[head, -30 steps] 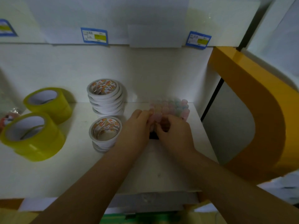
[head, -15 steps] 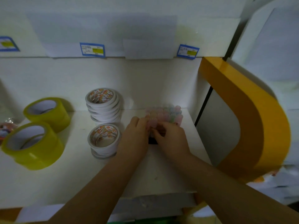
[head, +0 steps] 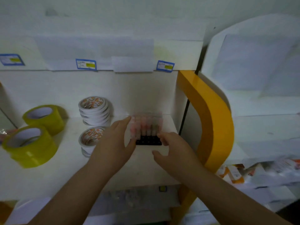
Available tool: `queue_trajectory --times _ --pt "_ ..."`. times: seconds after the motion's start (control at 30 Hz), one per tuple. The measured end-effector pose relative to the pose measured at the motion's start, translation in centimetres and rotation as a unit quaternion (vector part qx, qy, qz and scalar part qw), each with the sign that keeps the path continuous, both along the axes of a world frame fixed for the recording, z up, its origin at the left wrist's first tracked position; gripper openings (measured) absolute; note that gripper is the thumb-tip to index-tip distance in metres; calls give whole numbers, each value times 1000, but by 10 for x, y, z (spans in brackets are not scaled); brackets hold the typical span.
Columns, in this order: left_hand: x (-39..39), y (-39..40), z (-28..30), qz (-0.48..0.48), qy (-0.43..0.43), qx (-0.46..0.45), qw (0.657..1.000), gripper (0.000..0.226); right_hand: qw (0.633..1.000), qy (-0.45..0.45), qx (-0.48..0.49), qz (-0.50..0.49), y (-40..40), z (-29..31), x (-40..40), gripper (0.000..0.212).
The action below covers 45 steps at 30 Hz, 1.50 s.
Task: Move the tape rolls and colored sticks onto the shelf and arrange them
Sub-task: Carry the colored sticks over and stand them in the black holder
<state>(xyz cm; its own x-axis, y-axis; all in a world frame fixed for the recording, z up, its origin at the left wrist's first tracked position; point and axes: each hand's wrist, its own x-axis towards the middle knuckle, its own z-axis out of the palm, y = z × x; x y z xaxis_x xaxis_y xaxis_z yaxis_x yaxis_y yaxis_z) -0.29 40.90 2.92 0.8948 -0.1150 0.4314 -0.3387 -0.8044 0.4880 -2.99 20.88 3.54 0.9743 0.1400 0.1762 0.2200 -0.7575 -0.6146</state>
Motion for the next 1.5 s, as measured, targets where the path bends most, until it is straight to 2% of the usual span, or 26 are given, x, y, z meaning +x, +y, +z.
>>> queue_trajectory --times 0.1,0.3,0.5,0.63,0.83,1.1,1.27,1.5 --pt "-26 -18 28 -18 -27 39 999 62 1000 -2 -12 23 -23 10 -31 56" --pt "-82 -89 66 -23 -55 25 998 59 998 -54 25 29 -98 33 -97 45" --pt "-129 -187 73 -52 -56 54 996 54 997 -58 46 -31 -210 38 -143 44" --pt "-147 -243 71 -77 -36 37 996 54 993 -62 55 -82 -270 34 -162 44" --pt "-164 -332 66 -104 -29 42 993 60 987 -93 12 -133 -356 34 -205 44" --pt "-146 -431 49 -169 -16 39 985 56 973 -100 -11 -208 -434 19 -216 42" --pt "-123 -487 37 -198 -6 18 980 54 967 -107 -34 -230 -472 17 -213 29" --pt "-59 -557 29 -229 6 -2 973 50 960 -84 -83 -255 -530 20 -167 31"
